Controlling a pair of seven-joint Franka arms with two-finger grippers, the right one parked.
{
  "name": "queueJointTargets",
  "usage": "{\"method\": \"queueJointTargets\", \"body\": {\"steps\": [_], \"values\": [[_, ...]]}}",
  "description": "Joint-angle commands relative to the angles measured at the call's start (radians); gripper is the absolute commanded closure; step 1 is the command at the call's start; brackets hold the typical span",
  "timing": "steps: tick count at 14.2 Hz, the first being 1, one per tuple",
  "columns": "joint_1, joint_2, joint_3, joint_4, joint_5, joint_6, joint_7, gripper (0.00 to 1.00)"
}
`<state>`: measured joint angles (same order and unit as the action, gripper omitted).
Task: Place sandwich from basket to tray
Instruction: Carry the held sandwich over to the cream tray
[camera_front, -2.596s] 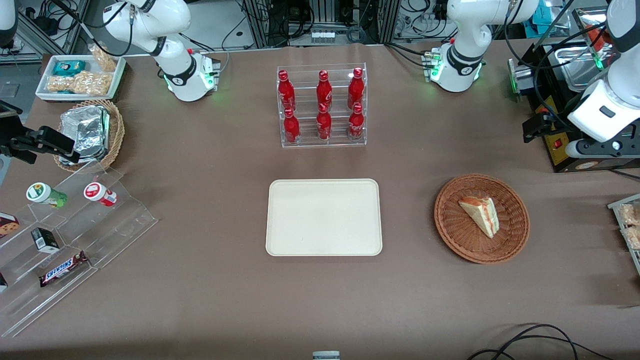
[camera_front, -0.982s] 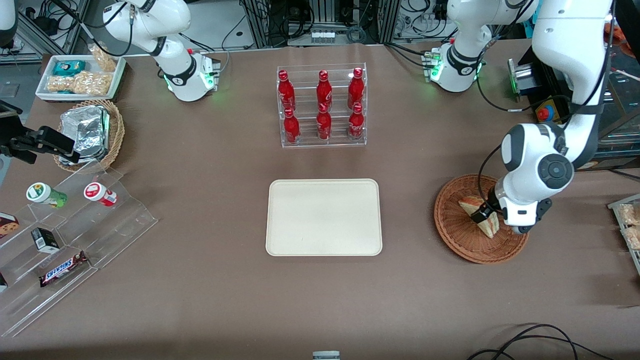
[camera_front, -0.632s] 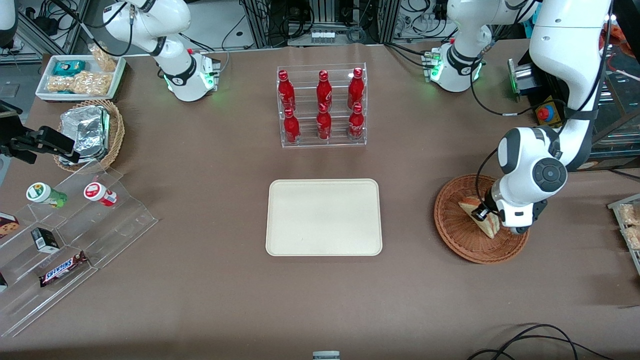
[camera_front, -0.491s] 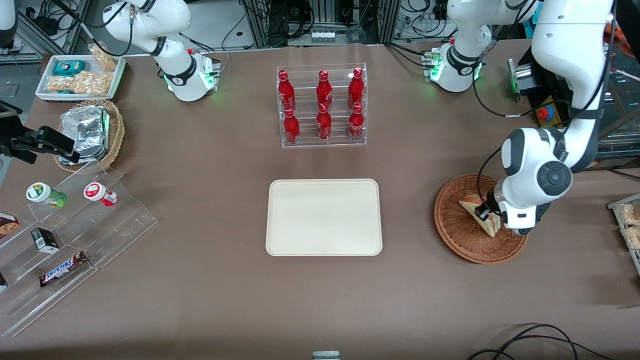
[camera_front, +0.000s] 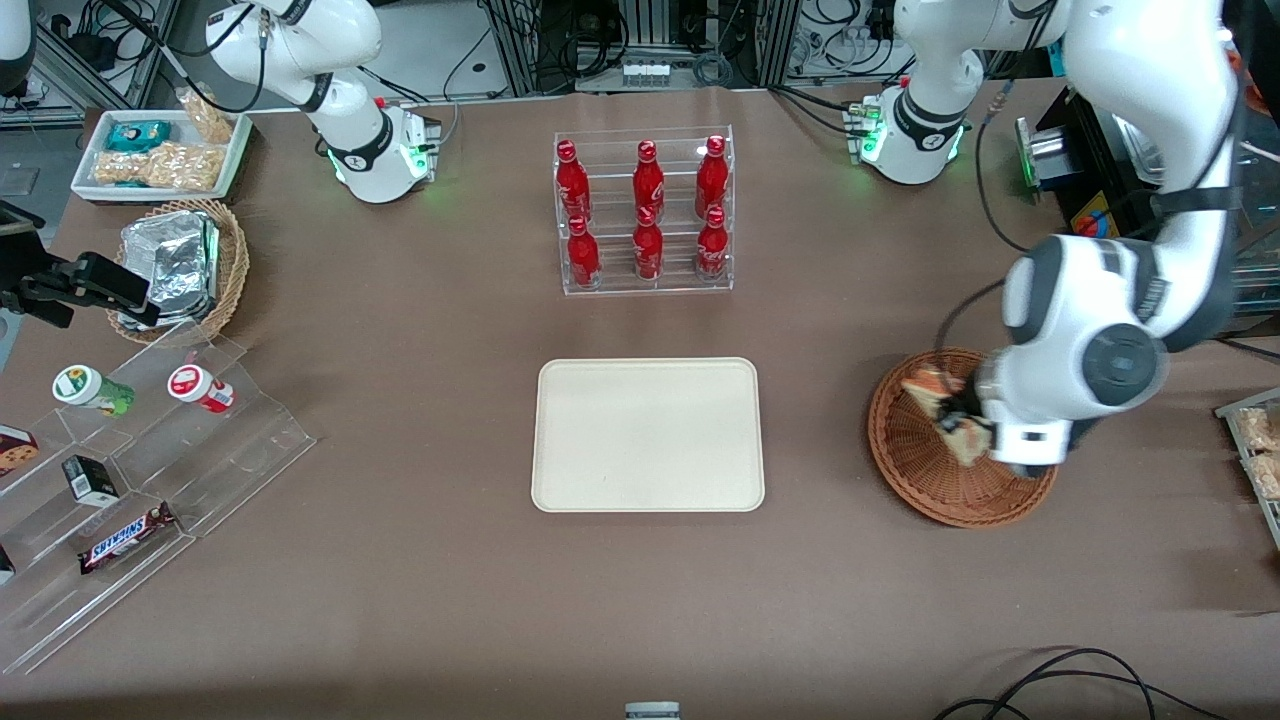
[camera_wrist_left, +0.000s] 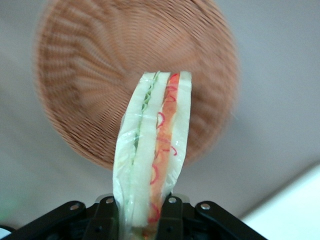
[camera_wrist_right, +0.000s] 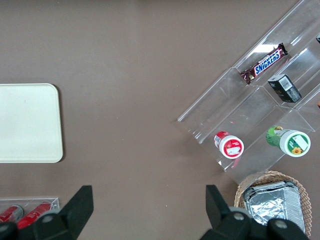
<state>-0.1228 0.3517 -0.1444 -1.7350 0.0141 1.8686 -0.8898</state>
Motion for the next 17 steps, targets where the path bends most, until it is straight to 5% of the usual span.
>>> {"method": "queueJointTargets", "body": {"steps": [1,6,10,13,17], "values": [[-0.107,0.117,-0.075,0.164,0.020,-0.012,-0.027,0.99],[-0.311,0.358,-0.073,0.432,0.023,0.126,-0.093,0.96],[-0.422,0.461,-0.072,0.439,0.024,0.328,-0.090,0.98],[-0.468,0.474,-0.072,0.439,0.113,0.324,-0.080,0.98],[-0.488,0.457,-0.073,0.407,0.133,0.294,-0.072,0.98]]}}
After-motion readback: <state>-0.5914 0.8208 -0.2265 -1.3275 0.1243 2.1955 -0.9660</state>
